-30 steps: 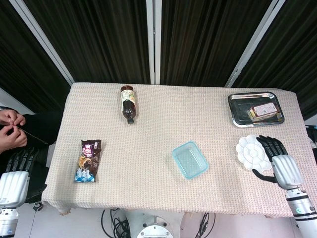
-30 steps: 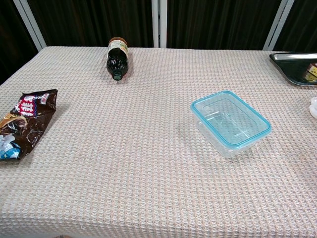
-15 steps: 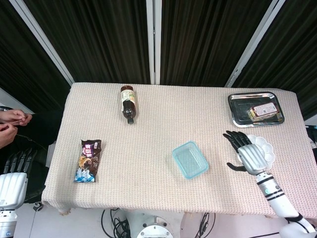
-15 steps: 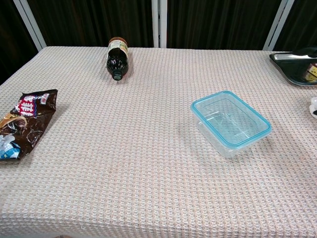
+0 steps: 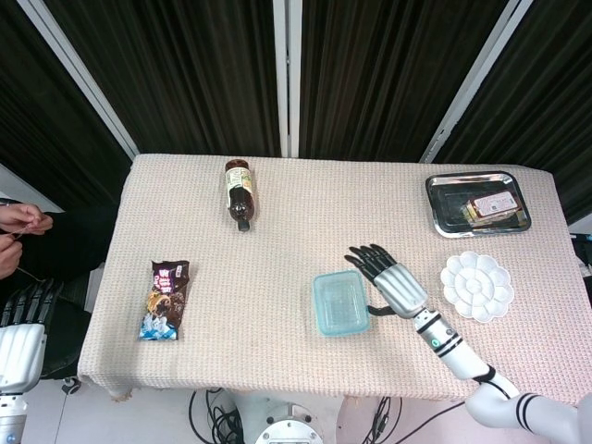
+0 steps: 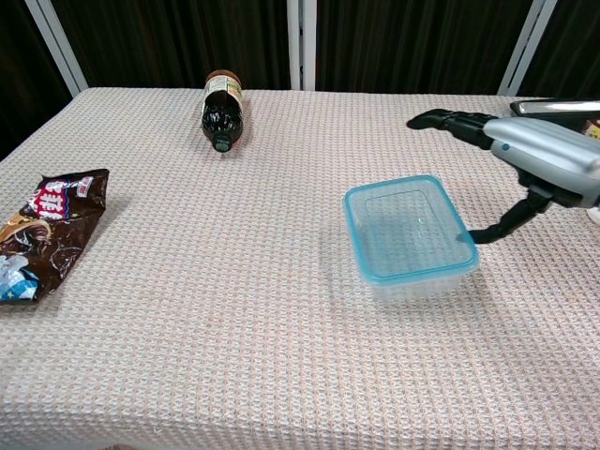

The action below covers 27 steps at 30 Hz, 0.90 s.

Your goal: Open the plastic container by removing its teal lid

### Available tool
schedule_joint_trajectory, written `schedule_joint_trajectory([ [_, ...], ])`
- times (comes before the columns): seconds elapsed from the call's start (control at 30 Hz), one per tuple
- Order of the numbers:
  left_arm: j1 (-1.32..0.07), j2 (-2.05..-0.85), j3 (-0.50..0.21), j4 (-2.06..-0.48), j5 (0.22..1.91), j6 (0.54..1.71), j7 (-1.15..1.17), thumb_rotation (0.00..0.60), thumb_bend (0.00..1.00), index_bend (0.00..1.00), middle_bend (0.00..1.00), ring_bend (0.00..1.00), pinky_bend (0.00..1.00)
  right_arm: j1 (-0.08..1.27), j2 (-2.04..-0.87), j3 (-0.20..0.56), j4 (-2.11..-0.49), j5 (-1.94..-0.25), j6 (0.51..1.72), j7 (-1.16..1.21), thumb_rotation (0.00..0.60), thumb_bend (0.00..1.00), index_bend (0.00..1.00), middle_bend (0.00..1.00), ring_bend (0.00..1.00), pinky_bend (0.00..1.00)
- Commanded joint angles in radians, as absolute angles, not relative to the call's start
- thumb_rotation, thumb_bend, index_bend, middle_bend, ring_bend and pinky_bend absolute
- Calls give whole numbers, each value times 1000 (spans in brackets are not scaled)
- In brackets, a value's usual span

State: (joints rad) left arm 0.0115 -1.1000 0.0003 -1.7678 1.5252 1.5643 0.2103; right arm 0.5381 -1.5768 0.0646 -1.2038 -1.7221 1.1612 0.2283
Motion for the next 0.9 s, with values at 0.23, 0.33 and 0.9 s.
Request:
schedule_joint_trajectory([
  [0.23, 18, -1104, 5, -1751, 1523, 1564, 189, 600, 47, 0, 0, 0, 0, 657, -1666, 90, -1207, -1717, 1076, 185, 600, 16, 0, 0, 0, 0],
  [0.33, 20, -1103, 6, -1743, 1521, 1563, 179, 600, 46, 0, 0, 0, 0, 662, -1660, 79, -1221, -1702, 1056, 163, 600, 17, 0, 0, 0, 0],
  [0.9, 6, -1119, 2, -1723, 1532, 1549, 167, 600, 47, 0, 0, 0, 0, 652, -1525, 8, -1430, -1727, 1074, 101, 600, 16, 0, 0, 0, 0],
])
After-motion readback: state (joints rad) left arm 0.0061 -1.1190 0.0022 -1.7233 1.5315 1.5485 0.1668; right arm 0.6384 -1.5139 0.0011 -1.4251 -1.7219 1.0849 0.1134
